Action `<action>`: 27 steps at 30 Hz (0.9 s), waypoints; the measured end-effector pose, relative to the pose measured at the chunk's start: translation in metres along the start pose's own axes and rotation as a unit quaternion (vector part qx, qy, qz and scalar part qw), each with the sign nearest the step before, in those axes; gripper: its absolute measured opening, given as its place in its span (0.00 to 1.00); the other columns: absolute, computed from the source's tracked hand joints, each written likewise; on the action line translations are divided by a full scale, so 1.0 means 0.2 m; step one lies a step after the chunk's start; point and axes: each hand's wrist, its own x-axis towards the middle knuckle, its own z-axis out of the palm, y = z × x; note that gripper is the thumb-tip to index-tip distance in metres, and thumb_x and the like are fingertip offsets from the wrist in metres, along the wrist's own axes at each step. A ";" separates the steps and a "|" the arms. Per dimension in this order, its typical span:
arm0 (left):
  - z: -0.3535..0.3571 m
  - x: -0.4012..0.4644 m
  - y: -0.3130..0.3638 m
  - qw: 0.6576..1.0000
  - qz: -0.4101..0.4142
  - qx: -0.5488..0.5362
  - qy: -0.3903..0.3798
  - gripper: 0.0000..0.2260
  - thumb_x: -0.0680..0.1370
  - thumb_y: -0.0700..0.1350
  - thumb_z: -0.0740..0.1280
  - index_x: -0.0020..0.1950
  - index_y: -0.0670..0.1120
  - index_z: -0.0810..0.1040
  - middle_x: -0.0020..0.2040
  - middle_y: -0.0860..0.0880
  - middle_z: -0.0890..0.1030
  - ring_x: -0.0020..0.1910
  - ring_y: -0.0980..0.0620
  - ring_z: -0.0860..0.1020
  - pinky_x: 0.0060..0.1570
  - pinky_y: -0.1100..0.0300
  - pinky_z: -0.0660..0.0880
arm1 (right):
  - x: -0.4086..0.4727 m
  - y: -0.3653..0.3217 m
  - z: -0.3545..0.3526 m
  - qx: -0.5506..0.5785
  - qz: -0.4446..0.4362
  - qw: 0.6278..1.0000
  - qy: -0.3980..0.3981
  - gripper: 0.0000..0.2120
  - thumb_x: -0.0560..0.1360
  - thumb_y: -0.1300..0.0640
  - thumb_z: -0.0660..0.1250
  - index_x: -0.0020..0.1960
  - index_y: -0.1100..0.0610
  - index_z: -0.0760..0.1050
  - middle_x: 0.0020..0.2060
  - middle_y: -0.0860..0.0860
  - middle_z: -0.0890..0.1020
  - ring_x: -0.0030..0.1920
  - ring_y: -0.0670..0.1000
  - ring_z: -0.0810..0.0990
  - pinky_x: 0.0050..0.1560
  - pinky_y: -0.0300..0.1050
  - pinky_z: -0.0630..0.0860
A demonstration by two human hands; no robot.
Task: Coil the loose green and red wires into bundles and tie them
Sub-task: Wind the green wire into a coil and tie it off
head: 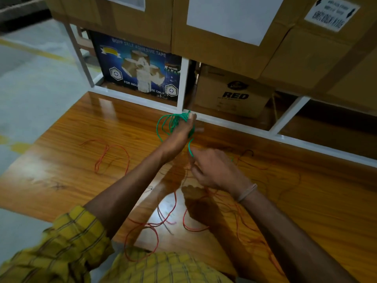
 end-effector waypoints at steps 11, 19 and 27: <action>-0.13 -0.09 0.04 0.951 0.083 0.269 -0.131 0.37 0.88 0.63 0.48 0.38 0.34 0.73 0.32 0.44 0.75 0.31 0.50 0.73 0.42 0.58 0.70 | 0.07 0.33 -0.34 0.455 0.130 0.879 0.061 0.12 0.86 0.58 0.63 0.55 0.67 0.78 0.31 0.49 0.67 0.28 0.46 0.62 0.27 0.37 0.58; -0.10 -0.17 0.12 0.975 0.078 -0.018 -0.207 0.23 0.89 0.48 0.55 0.67 0.28 0.75 0.30 0.47 0.68 0.28 0.50 0.62 0.40 0.52 0.72 | 0.27 0.50 -0.16 0.385 0.184 0.895 0.128 0.09 0.83 0.54 0.69 0.47 0.58 0.82 0.38 0.43 0.83 0.41 0.39 0.77 0.46 0.42 0.72; -0.13 -0.12 0.16 0.952 0.071 -0.297 -0.035 0.24 0.90 0.47 0.52 0.73 0.27 0.69 0.38 0.47 0.77 0.29 0.54 0.74 0.49 0.60 0.77 | 0.17 0.25 0.14 0.354 0.143 0.923 0.043 0.09 0.85 0.54 0.66 0.52 0.54 0.84 0.36 0.38 0.81 0.39 0.37 0.77 0.41 0.41 0.72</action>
